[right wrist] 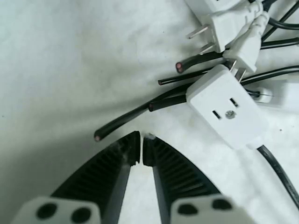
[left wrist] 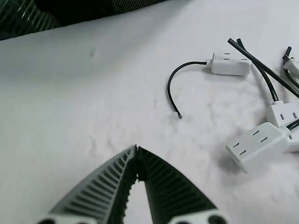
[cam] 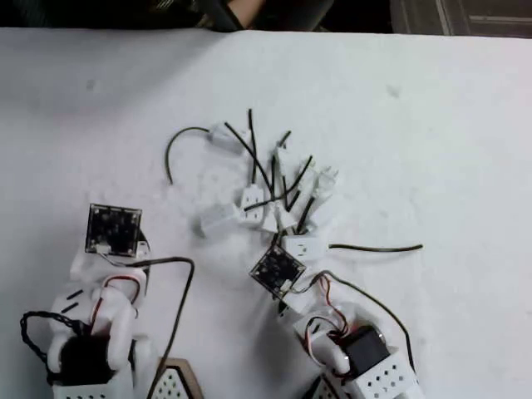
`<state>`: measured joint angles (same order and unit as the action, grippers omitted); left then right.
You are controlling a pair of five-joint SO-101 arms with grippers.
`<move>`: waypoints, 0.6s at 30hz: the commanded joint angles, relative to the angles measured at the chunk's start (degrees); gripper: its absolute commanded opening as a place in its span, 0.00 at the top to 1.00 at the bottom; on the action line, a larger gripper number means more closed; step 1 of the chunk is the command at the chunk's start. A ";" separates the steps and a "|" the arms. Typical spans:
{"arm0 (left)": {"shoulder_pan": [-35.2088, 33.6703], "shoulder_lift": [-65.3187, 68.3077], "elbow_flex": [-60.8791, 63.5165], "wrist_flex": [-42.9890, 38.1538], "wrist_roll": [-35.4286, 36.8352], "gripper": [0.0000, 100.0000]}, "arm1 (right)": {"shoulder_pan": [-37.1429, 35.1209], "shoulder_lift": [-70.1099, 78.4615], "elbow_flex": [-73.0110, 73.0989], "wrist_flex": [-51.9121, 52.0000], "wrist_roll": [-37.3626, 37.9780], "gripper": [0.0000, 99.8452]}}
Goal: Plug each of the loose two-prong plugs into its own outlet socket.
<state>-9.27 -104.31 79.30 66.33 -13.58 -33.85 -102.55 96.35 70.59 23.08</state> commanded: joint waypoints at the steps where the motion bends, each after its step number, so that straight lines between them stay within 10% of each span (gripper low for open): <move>1: -2.33 0.04 0.09 -1.05 0.44 0.98 | -0.22 -0.48 0.53 0.40 0.18 0.98; 18: -10.42 -0.04 0.97 -1.05 0.53 0.98 | 17.01 -0.48 -14.51 -4.97 -2.73 0.98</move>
<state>-19.03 -104.40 80.53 66.33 -13.58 -19.69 -102.99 86.95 67.34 22.81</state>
